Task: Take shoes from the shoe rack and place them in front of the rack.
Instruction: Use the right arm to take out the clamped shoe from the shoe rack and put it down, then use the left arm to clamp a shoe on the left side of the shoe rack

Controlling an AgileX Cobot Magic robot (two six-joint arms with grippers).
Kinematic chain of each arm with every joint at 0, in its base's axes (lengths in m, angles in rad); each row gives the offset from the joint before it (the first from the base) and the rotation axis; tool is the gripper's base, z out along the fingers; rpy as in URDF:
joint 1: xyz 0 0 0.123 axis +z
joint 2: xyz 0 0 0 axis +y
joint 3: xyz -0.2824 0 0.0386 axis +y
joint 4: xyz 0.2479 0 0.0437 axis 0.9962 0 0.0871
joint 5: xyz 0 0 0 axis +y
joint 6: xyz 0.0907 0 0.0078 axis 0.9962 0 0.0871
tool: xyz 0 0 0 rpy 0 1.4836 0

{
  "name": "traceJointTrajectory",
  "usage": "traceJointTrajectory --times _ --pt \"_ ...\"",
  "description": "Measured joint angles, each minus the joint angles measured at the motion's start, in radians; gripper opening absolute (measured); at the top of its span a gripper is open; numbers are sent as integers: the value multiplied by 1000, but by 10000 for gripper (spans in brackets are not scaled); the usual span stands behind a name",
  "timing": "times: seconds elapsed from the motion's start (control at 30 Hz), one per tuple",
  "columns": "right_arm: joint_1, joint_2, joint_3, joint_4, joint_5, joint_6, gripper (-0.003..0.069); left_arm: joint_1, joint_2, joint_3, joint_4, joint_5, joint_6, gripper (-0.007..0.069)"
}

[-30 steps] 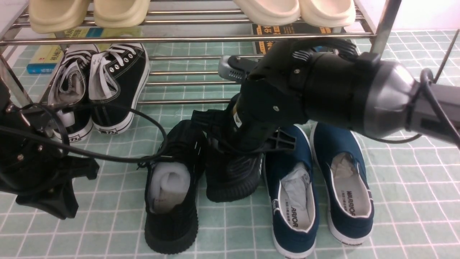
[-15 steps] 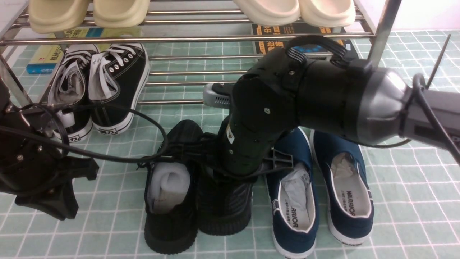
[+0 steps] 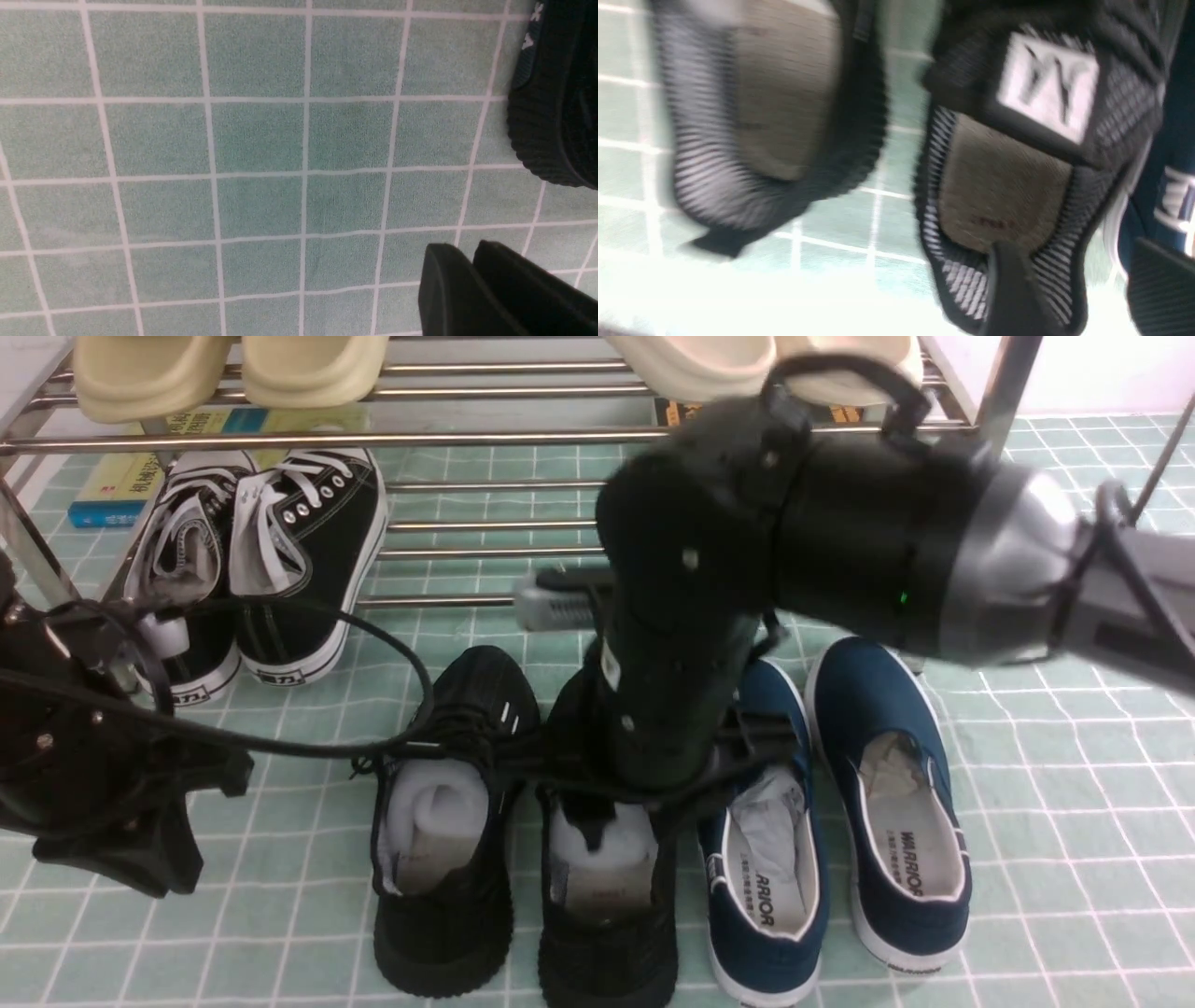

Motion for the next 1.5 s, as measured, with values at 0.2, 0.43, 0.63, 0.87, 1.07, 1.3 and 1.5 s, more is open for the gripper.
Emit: traceJointTrajectory --times 0.2,0.43,0.63,0.87,1.07,1.3,1.5 --pt "0 -20 -114 2 4 -240 390 0 -127 0 50 0 0 106" --pt "0 -178 -124 31 23 -401 174 0 -282 0 130 -19 -41 113" --pt "0 -377 -101 80 24 -501 -6 0 -314 0 155 -23 -169 121" --pt "0 -737 155 48 39 -567 -15 0 -314 0 282 -52 -381 160" --pt "0 -975 443 30 39 -558 -11 0 -293 -12 342 -158 -502 258" --pt "0 -1126 647 29 40 -478 -8 0 -126 -133 342 -170 -523 393" --pt "0 -1190 746 29 40 -423 -5 0 122 -296 422 -215 -553 443"
